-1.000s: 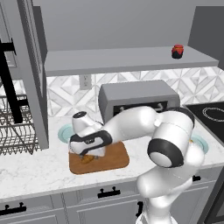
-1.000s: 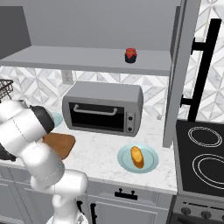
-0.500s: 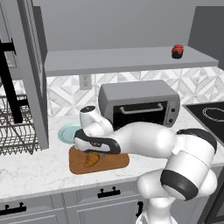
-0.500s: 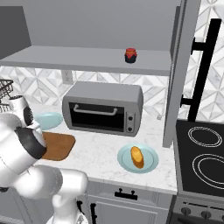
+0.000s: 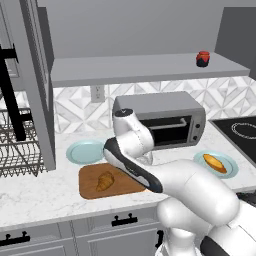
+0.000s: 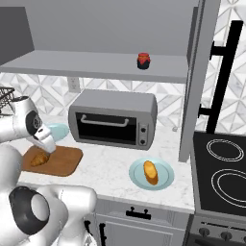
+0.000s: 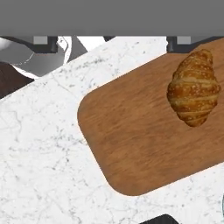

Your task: From the different types of pastries on the counter, select a croissant and place it on the cutting board. Then retrieve a jar of jam from the cabinet and place it alongside the croissant on the cutting board.

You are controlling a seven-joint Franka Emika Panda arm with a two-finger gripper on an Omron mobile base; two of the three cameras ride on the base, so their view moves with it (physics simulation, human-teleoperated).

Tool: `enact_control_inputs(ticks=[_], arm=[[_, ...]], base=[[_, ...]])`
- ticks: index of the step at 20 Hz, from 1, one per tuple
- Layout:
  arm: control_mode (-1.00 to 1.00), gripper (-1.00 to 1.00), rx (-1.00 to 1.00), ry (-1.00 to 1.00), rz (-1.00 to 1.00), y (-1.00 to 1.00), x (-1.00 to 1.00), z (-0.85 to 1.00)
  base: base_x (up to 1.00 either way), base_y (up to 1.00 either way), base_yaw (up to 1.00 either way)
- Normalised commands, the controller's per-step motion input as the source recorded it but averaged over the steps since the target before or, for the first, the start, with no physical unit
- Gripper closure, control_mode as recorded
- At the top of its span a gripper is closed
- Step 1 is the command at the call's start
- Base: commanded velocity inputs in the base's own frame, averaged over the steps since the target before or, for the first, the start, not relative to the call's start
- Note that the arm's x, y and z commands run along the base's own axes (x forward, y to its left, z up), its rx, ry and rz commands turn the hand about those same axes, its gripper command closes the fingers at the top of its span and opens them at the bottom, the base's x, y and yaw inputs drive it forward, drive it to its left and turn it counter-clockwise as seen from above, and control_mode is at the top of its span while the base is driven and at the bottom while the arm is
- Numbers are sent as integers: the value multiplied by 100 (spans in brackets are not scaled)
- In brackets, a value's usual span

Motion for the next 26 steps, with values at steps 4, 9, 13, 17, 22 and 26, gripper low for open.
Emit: enact_control_inputs(ticks=[4, 9, 13, 17, 22, 26], arm=[[-100, -100, 0, -15, 0, -100, 0, 32], [-100, -100, 4, -7, 0, -97, 5, 10], [-100, -100, 2, -23, -2, -87, 2, 48], [-100, -100, -11, -34, -2, -93, 0, 93], [-100, -100, -15, -22, 0, -75, 3, 100], [-100, -100, -14, -16, 0, -58, 24, 100]], base=[[0, 0, 0], [0, 0, 0], [0, 0, 0], [0, 0, 0], [0, 0, 0], [0, 0, 0]])
